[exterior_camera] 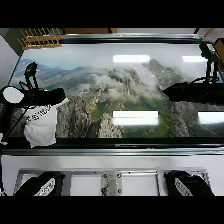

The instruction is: Fold the clothes and pants, and hang the long-sleeved shirts on hangers.

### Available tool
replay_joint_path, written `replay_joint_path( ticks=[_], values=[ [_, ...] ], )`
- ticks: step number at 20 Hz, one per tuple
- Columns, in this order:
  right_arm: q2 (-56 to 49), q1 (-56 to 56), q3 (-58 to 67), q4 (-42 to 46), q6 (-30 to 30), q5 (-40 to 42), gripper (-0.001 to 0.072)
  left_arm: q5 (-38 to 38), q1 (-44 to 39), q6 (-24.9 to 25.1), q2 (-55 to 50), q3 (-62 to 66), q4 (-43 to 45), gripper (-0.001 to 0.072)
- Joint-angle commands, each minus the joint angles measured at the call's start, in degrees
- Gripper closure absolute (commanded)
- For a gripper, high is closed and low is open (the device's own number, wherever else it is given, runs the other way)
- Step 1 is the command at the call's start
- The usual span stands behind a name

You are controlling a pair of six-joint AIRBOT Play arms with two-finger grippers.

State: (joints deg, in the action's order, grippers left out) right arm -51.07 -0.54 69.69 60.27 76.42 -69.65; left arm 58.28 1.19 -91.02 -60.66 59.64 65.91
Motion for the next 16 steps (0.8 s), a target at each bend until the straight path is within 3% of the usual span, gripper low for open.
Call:
replay_joint_path(
  ticks=[1, 10, 11, 12, 13, 16],
  values=[
    [0.0, 0.0, 0.0, 0.0, 0.0, 0.0, 0.0699, 0.0, 0.0, 0.0, 0.0, 0.0, 0.0, 0.0701],
    [0.0, 0.0, 0.0, 0.0, 0.0, 0.0, 0.0699, -0.5, 0.1, 0.2, 0.0, 0.2, 0.5, 0.07],
    [0.0, 0.0, 0.0, 0.0, 0.0, 0.0, 0.0699, -1.3, 0.8, 1.2, 0.0, 1.2, 2.8, 0.0602],
    [0.0, 0.0, 0.0, 0.0, 0.0, 0.0, 0.0699, -1.4, 1.7, 1.4, 0.0, 2.8, 6.2, 0.02],
    [0.0, 0.0, 0.0, 0.0, 0.0, 0.0, 0.0699, -1.7, 3.3, 1.2, 0.0, 4.7, 9.8, 0.0012],
    [0.0, -0.1, 0.0, 0.0, 0.0, 0.0, 0.0699, -2.4, 9.6, 1.2, 0.0, 8.4, 22.0, 0.0018]
  ],
)
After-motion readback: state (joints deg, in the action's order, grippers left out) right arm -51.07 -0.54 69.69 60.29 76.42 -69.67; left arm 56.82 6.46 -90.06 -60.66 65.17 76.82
